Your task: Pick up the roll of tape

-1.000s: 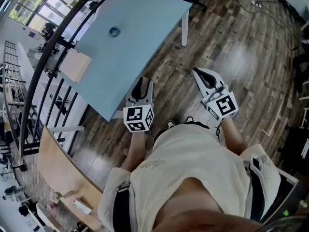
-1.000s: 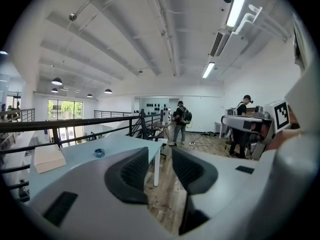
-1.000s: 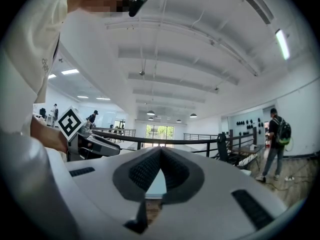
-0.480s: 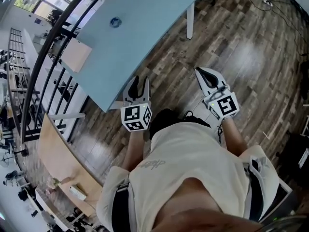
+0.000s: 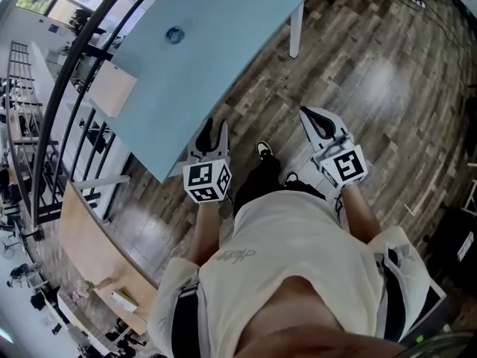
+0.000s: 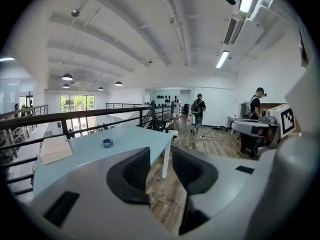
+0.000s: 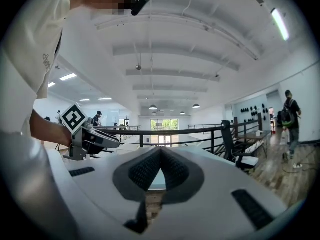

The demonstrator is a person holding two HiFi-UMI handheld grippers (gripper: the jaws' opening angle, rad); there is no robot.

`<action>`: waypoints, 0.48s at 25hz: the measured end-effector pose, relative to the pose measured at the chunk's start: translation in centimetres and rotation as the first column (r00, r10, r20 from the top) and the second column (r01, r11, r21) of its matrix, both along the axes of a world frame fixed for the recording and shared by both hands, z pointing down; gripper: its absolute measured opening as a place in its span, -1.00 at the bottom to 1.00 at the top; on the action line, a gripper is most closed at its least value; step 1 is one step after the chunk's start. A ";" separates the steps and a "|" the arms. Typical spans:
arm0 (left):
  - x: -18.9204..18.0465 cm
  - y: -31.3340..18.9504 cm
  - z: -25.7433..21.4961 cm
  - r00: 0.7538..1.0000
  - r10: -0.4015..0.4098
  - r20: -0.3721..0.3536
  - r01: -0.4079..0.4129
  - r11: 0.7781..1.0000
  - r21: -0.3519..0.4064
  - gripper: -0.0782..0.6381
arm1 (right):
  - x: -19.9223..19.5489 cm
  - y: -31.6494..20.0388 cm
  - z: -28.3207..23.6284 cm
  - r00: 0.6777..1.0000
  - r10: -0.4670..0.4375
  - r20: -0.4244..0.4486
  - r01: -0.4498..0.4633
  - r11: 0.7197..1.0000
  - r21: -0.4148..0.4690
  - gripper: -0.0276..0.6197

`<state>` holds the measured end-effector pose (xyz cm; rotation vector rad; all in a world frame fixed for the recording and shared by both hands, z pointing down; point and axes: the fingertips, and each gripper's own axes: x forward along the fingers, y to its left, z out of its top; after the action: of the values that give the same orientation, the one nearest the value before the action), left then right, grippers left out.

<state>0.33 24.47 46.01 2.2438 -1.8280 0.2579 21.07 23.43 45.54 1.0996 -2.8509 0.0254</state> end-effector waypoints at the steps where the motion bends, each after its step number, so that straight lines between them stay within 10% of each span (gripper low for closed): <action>1: -0.3 -0.9 0.3 1.000 0.001 -0.007 -0.001 1.000 -0.005 -0.37 | -0.3 -0.7 0.0 1.000 0.000 -0.003 0.000 1.000 -0.002 -0.89; 12: -6.4 -12.1 0.3 0.999 0.022 -0.039 -0.022 1.000 0.001 -0.37 | -7.3 -10.6 -1.8 0.999 -0.034 -0.041 0.035 0.999 0.027 -0.89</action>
<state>-6.04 12.39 46.36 2.2537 -1.7853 0.2166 13.78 12.86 43.71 1.0439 -2.8418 -0.0389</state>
